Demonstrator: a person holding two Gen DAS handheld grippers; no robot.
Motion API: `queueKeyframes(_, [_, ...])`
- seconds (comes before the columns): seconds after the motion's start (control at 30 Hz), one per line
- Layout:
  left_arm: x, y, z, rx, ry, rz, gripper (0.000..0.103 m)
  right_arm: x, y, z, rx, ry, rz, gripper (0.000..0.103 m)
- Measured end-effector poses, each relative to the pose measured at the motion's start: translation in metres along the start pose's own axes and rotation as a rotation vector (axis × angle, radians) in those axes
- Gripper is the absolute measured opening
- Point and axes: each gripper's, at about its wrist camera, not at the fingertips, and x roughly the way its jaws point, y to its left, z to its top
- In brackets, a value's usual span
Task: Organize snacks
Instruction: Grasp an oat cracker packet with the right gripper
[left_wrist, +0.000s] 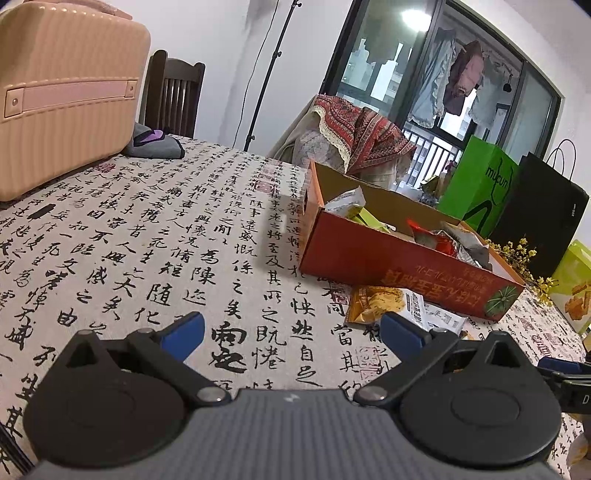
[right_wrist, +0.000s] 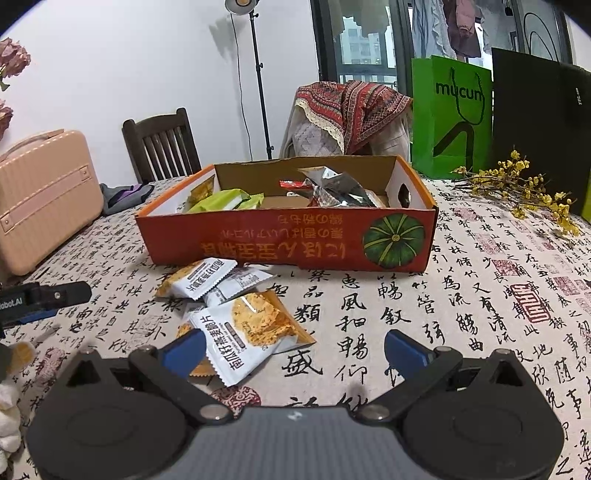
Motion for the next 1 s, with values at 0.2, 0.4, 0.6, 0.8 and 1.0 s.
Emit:
queueKeyframes(0.2, [0.0,0.003,0.001,-0.015,0.0,-0.003,0.103,0.004,0.006,0.001,-0.028,0.01,-0.001,0.101])
queueKeyframes(0.4, [0.0,0.004,0.001,-0.025,0.003,-0.008,0.103,0.02,0.02,0.011,-0.072,0.035,0.008,0.096])
queueKeyframes(0.6, [0.001,0.005,0.0,-0.026,0.011,-0.012,0.103,0.042,0.028,0.019,-0.078,0.078,0.039,0.096])
queueKeyframes(0.8, [0.002,0.005,0.0,-0.028,0.017,-0.013,0.103,0.053,0.018,0.016,-0.004,0.113,0.092,0.071])
queueKeyframes(1.0, [0.004,0.006,0.001,-0.037,0.025,-0.005,0.103,0.043,0.01,0.015,0.035,0.088,0.13,0.049])
